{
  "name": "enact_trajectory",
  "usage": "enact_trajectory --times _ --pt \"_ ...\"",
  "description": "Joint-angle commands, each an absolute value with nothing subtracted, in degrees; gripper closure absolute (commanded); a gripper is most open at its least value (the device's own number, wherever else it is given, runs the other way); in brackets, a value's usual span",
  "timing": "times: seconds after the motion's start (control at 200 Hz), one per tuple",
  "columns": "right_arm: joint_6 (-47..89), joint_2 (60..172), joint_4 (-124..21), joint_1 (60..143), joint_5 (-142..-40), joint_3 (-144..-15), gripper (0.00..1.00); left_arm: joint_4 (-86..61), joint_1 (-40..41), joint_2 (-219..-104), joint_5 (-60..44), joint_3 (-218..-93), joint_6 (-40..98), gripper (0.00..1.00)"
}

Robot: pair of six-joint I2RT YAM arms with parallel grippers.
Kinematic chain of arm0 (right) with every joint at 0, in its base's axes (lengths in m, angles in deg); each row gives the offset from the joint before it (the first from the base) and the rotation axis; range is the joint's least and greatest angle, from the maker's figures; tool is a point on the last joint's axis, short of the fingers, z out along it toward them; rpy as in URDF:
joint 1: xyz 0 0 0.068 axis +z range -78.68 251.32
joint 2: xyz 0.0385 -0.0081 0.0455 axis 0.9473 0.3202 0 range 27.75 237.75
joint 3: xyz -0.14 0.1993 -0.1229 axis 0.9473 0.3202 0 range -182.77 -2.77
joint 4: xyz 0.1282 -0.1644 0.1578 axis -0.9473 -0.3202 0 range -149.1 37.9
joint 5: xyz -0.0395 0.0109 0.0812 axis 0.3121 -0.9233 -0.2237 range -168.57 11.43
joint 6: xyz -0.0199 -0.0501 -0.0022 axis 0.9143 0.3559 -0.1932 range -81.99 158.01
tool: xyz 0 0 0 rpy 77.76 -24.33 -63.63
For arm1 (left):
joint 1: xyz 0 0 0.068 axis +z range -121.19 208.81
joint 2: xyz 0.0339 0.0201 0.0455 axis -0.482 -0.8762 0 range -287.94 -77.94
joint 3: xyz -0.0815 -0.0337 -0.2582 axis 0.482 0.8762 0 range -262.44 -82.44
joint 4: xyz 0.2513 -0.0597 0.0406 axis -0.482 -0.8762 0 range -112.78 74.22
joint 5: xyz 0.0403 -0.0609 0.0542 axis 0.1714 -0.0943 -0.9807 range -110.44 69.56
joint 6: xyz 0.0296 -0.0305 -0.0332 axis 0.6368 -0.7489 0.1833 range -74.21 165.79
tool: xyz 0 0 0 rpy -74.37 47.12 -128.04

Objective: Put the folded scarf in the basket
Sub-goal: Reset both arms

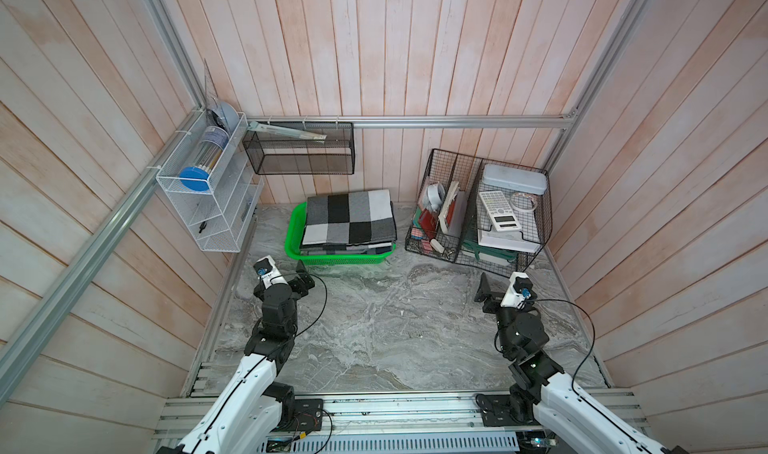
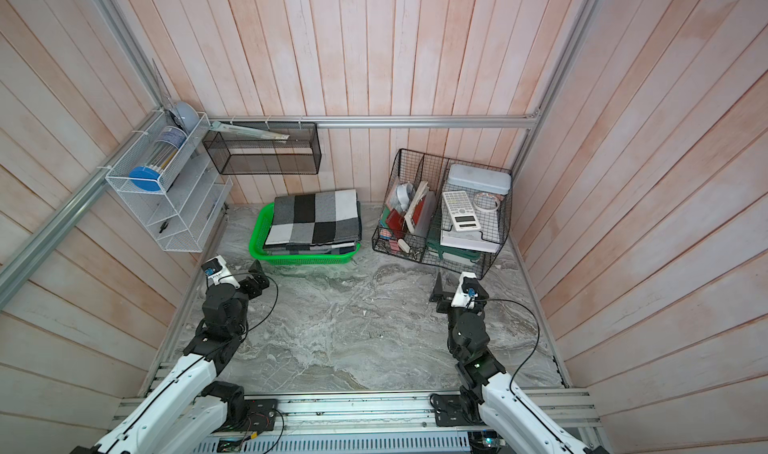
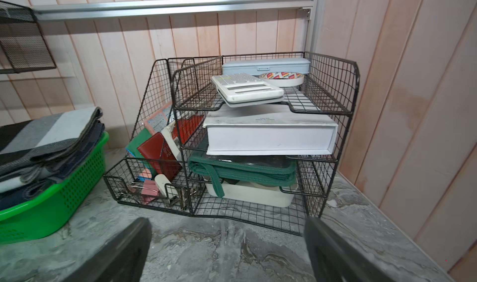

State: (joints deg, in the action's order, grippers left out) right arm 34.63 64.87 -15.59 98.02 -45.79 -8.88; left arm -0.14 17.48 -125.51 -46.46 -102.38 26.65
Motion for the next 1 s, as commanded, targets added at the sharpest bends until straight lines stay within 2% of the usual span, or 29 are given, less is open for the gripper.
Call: enact_trajectory --times 0.0,0.14,0.295,0.49,0.78,0.995 --pt "35.8 70.0 -4.9 95.7 -41.8 -8.3 0.02 13.0 17.4 -128.1 -54.0 -98.4 31.7 0.0" --pt "34.6 78.6 0.3 92.9 -38.1 -8.4 0.02 26.7 17.9 -132.8 -54.3 -92.2 36.1 0.0" --pt "38.7 88.2 6.2 88.6 -42.3 -9.2 0.02 29.2 22.2 -140.6 -49.4 -92.7 35.9 0.0" --pt "38.5 99.4 12.7 83.7 -45.9 -10.3 0.02 37.1 23.8 -148.7 -45.5 -93.6 39.1 0.0" --pt "40.6 109.2 24.7 79.5 -53.5 -11.6 0.02 41.0 26.6 -157.3 -36.9 -98.2 42.5 0.0" --pt "39.8 120.6 45.1 76.0 -60.6 -7.0 0.02 54.4 30.4 -164.5 -30.4 -94.7 41.4 0.0"
